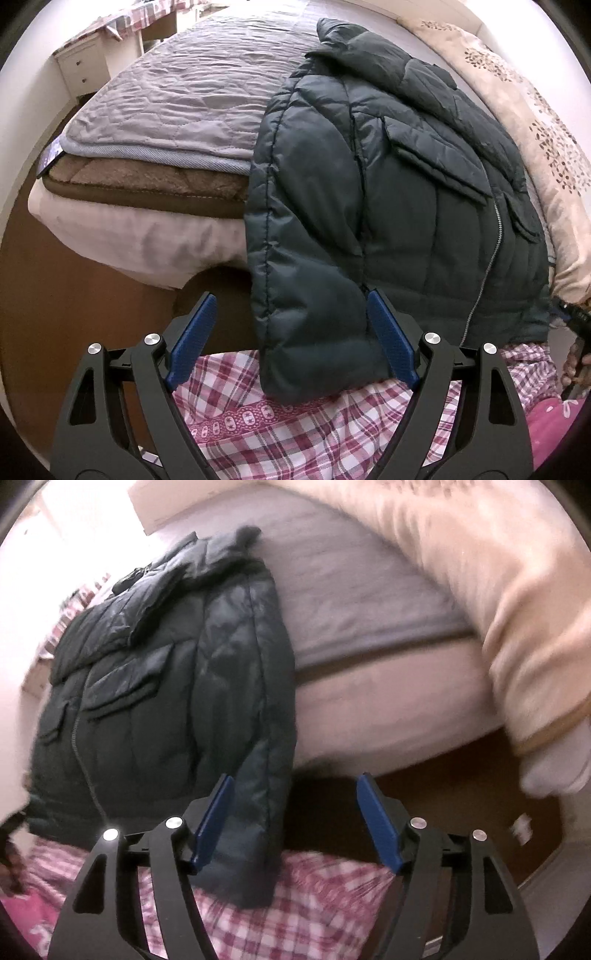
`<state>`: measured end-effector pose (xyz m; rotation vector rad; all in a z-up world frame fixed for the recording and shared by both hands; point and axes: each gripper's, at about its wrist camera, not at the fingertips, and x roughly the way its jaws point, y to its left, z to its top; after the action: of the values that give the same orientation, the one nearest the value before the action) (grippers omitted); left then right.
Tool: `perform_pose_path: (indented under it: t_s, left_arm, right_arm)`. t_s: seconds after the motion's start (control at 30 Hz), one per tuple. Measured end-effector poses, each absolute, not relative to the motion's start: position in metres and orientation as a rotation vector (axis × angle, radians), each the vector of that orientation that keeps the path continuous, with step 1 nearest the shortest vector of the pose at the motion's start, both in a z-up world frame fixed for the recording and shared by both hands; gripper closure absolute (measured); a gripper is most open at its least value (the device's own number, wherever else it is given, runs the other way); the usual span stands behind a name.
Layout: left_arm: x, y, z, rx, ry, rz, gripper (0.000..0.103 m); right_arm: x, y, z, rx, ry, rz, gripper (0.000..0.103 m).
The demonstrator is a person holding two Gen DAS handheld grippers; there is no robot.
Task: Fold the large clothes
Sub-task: 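Move both open tools to the jacket hem at the bed edge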
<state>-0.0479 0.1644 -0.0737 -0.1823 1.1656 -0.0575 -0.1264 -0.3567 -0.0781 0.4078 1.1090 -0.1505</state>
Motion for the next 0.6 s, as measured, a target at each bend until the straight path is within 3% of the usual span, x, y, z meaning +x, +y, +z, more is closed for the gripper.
perform_pose_path:
  t_s: [0.27, 0.43, 0.6]
  left_arm:
    - [-0.050, 0.163, -0.074, -0.190, 1.164, -0.084, 0.020]
    - [-0.050, 0.167, -0.079, -0.209, 1.184, -0.072, 0.020]
    - [-0.051, 0.172, -0.086, -0.245, 1.206, -0.071, 0.021]
  right_arm:
    - [-0.126, -0.332, -0.103, 0.401, 1.208, -0.052, 0.035]
    - [-0.126, -0.326, -0.111, 0.393, 1.225, -0.020, 0.049]
    - [-0.127, -0.325, -0.112, 0.391, 1.224, -0.007, 0.052]
